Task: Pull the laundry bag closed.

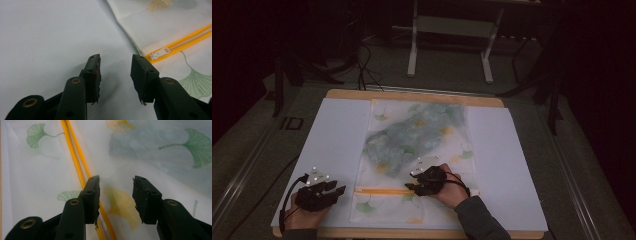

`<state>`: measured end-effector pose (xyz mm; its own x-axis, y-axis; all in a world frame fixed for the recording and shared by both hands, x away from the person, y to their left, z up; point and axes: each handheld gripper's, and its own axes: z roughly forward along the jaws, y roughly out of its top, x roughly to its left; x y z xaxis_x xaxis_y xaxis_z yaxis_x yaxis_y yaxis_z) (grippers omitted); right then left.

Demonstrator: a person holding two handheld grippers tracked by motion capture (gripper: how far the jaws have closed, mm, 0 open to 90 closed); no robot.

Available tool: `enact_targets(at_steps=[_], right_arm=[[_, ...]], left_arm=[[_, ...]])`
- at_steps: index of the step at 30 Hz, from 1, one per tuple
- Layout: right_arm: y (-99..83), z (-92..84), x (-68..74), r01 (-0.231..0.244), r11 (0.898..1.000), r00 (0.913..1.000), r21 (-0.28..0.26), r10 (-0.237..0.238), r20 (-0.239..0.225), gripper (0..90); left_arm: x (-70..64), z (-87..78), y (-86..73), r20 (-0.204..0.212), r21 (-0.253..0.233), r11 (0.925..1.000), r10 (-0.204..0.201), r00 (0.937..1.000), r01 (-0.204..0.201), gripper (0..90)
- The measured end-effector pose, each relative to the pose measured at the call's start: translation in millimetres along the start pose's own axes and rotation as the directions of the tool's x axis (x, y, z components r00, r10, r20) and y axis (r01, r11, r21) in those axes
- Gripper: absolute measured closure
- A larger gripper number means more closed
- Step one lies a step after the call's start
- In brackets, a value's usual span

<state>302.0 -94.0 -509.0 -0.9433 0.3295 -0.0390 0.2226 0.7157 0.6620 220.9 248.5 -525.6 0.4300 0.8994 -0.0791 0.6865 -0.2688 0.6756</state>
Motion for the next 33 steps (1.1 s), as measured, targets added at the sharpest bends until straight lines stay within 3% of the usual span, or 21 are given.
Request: enact_targets(at_steps=[24, 33], right_arm=[[27.5, 36.5, 17.4, 0.06, 0.998, 0.996, -0.001, -0.06, -0.067, 60.7], [36.7, 48.3, 22.0, 0.06, 0.998, 0.9941, -0.011, -0.06, -0.09, 61.5]], left_arm=[[0.5, -0.5, 0.1, -0.006, 0.007, 1.0, 0.0, 1.0, 0.0, 58.4], [0.8, -1.1, -0.3, -0.006, 0.005, 1.0, -0.003, 1.0, 0.003, 58.4]])
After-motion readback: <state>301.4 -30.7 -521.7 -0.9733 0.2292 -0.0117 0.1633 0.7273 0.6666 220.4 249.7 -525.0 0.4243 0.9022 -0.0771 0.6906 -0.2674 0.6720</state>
